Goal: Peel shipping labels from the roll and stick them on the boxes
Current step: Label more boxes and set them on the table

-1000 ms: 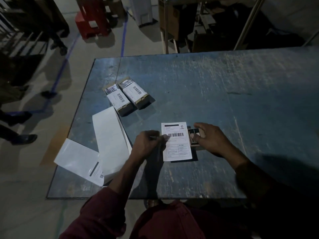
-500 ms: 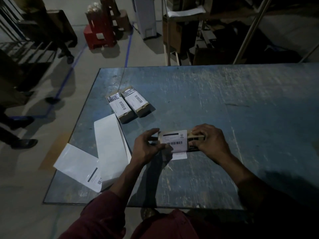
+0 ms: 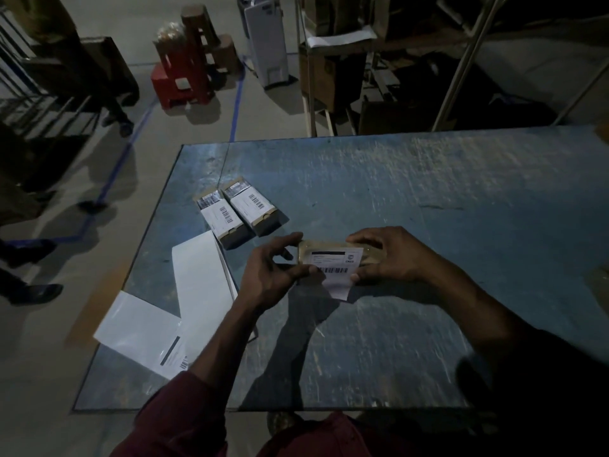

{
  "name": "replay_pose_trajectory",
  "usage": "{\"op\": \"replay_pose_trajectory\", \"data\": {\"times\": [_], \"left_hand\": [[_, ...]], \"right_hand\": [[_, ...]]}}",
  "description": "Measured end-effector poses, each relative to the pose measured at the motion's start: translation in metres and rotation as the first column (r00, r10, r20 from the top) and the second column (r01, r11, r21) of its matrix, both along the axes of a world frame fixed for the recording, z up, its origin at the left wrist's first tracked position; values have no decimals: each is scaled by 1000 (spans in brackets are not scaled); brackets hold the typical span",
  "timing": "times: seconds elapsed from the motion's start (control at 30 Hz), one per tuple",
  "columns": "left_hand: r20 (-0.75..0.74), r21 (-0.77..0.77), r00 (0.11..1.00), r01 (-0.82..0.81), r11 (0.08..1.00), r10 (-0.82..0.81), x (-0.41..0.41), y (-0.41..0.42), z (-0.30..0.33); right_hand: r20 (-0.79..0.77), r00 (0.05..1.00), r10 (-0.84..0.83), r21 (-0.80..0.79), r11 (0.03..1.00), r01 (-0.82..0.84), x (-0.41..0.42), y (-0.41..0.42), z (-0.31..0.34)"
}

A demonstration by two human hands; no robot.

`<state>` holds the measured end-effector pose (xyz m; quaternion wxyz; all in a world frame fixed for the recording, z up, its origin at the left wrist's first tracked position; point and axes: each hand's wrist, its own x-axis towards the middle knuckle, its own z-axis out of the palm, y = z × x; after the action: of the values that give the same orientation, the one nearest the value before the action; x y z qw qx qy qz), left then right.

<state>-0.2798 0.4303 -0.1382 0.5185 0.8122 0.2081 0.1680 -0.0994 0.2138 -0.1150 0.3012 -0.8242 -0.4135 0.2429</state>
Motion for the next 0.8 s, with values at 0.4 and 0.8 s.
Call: {"op": "replay_pose_trajectory", "data": {"times": [0.4,0.8], "left_hand": [[39,-309,996,-61,949,76,1,-9,2],[41,-474,983,-137,870,178,1,-14,2]], "right_hand": [[1,999,-41,123,992,40,-7,9,8],[-162,956,-244,236,931,278,-25,24,4]]}}
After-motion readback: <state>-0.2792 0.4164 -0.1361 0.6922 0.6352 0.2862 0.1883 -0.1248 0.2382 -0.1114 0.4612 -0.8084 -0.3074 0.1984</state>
